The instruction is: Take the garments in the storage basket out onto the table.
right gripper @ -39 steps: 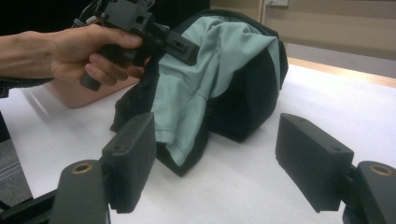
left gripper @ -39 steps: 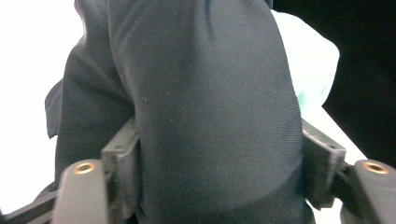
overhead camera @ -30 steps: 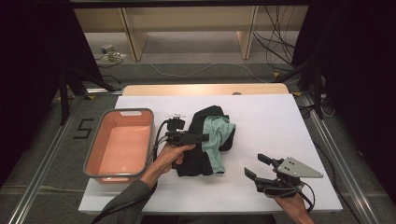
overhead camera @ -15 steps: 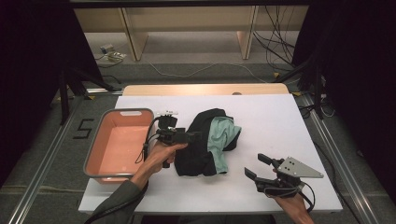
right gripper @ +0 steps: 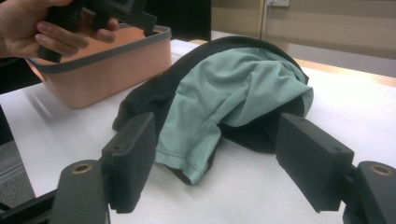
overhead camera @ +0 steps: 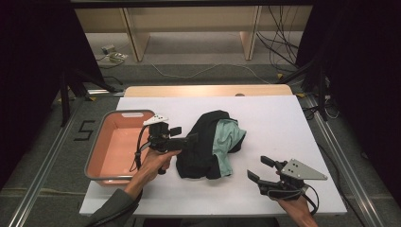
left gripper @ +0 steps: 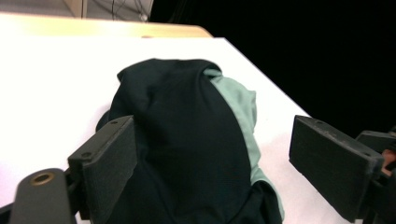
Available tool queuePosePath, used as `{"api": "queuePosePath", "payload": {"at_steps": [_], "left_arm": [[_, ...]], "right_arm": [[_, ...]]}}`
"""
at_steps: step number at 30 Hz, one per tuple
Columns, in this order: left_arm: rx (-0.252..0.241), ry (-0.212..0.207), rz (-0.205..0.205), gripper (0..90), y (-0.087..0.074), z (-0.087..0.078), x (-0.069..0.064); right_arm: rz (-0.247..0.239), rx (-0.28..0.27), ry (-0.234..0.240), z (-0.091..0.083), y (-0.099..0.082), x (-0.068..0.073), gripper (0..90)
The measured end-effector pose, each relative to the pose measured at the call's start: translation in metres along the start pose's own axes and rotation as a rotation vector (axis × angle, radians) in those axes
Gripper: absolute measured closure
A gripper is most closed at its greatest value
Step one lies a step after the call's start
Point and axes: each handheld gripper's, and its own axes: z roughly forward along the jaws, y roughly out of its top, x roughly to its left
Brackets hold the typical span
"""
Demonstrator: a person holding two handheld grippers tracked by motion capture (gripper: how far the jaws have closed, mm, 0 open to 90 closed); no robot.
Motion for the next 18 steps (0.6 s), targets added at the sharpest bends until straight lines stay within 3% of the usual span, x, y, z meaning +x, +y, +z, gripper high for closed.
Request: {"api": "queuePosePath", "payload": {"at_steps": [3,7,18], "left_arm": [[-0.039,-0.008,0.011,14.5,-0.003,-0.007,-0.003],[-0.066,-0.061,0.023,11.6,-0.006,-0.014,-0.006],[-0.117,-0.040,0.145,9.1,-0.020,-0.025,-0.015]], "right_arm": [[0.000,0.003,-0.002,0.000,0.000,0.000,29.3],[0.007,0.004,0.005,0.000,0.000,0.000,29.3],[0.015,0.001,0.010,0.000,0.000,-0.001,29.3]]}}
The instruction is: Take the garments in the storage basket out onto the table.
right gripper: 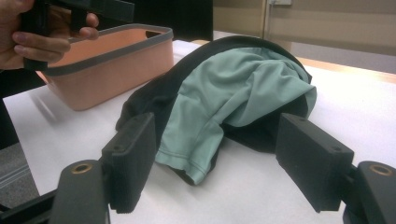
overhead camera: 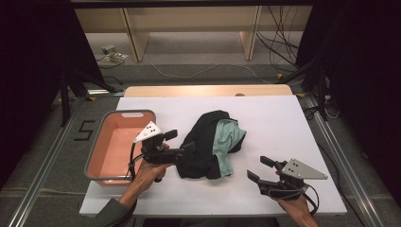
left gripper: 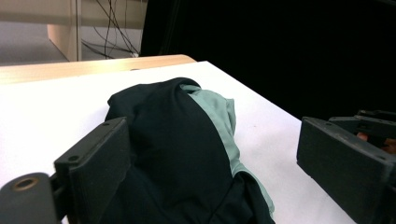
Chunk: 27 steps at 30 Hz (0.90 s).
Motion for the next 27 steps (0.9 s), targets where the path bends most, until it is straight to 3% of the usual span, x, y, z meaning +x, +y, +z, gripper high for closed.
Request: {"api": "queuePosePath", "payload": {"at_steps": [12,27], "left_arm": [[-0.038,-0.007,0.073,8.3,-0.005,-0.018,-0.006],[-0.013,0.000,0.139,6.7,-0.024,-0.032,-0.011]], "right_arm": [[0.002,0.002,0.006,0.000,0.000,0.000,29.2],[0.008,0.005,0.006,0.001,-0.001,0.000,29.1]]}}
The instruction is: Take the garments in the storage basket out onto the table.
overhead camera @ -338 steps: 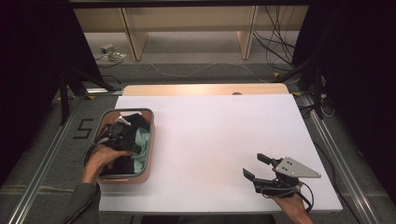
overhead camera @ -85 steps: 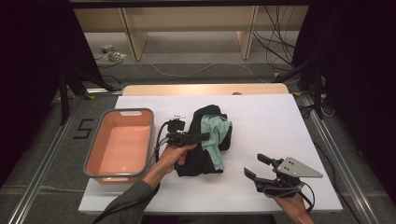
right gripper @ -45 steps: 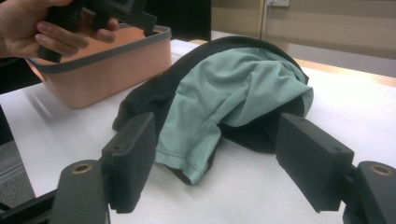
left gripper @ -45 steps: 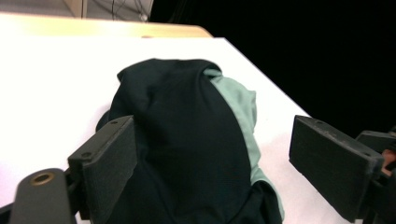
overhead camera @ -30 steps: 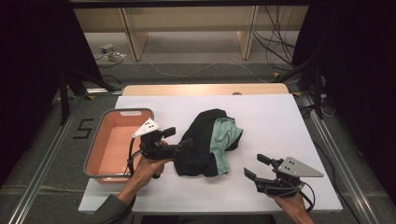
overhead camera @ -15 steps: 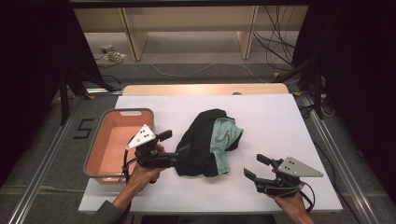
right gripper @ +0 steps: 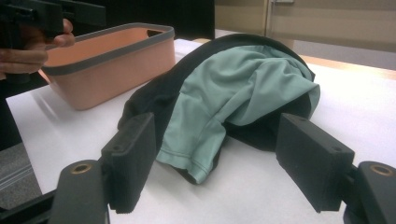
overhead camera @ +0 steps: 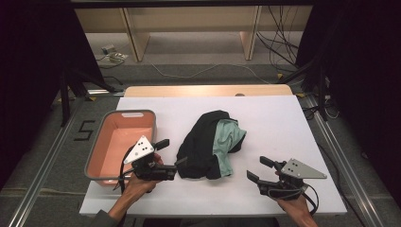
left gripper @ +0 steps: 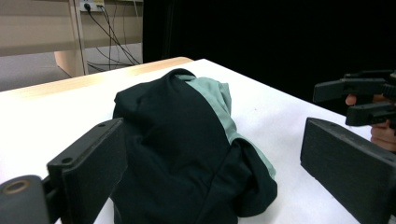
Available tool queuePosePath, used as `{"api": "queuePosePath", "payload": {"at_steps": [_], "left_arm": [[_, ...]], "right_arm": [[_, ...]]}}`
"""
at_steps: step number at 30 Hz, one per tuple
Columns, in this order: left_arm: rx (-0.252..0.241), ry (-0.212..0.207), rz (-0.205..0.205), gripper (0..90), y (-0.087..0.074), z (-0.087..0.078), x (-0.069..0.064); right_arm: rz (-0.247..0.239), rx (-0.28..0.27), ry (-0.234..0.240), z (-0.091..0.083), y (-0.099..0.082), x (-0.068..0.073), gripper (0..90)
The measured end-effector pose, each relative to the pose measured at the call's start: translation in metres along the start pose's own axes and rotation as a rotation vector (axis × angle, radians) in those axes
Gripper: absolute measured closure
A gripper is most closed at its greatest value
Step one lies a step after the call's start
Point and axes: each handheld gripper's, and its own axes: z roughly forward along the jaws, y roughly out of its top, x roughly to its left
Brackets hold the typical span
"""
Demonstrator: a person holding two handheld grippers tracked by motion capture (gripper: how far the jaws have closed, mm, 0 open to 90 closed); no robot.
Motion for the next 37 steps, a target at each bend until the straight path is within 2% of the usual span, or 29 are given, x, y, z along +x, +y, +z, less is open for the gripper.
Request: {"api": "queuePosePath", "payload": {"at_steps": [6,8,11,15,17,21,25,32,37], "left_arm": [[0.015,0.000,0.041,5.3,-0.005,-0.001,-0.007],[0.023,0.000,0.036,4.9,-0.007,-0.001,-0.008],[0.027,0.013,0.049,4.0,-0.009,-0.001,-0.009],[0.023,0.027,0.027,3.8,-0.009,-0.002,-0.007],[0.038,0.037,0.019,3.8,-0.010,-0.002,-0.006],[0.055,0.042,0.022,3.7,-0.013,-0.001,-0.006],[0.044,0.043,0.026,3.7,-0.012,-0.001,-0.006],[0.023,0.052,-0.002,3.7,-0.011,-0.003,-0.002],[0.019,0.054,0.001,3.7,-0.011,-0.003,-0.002]], "right_arm": [[-0.002,0.002,-0.003,0.000,0.000,0.000,29.1],[-0.003,0.000,-0.002,0.000,0.000,0.000,29.1],[-0.005,-0.004,-0.002,0.000,0.000,0.000,29.1],[-0.005,-0.004,-0.004,-0.001,0.000,0.000,29.1],[-0.002,-0.004,-0.002,-0.001,0.000,0.000,29.0],[-0.002,-0.008,-0.002,-0.001,0.000,0.000,29.0],[-0.003,-0.007,-0.001,-0.001,0.000,0.000,29.1],[-0.005,-0.004,-0.004,-0.001,0.001,0.000,29.1],[-0.006,-0.004,-0.005,-0.001,0.000,0.000,29.1]]}}
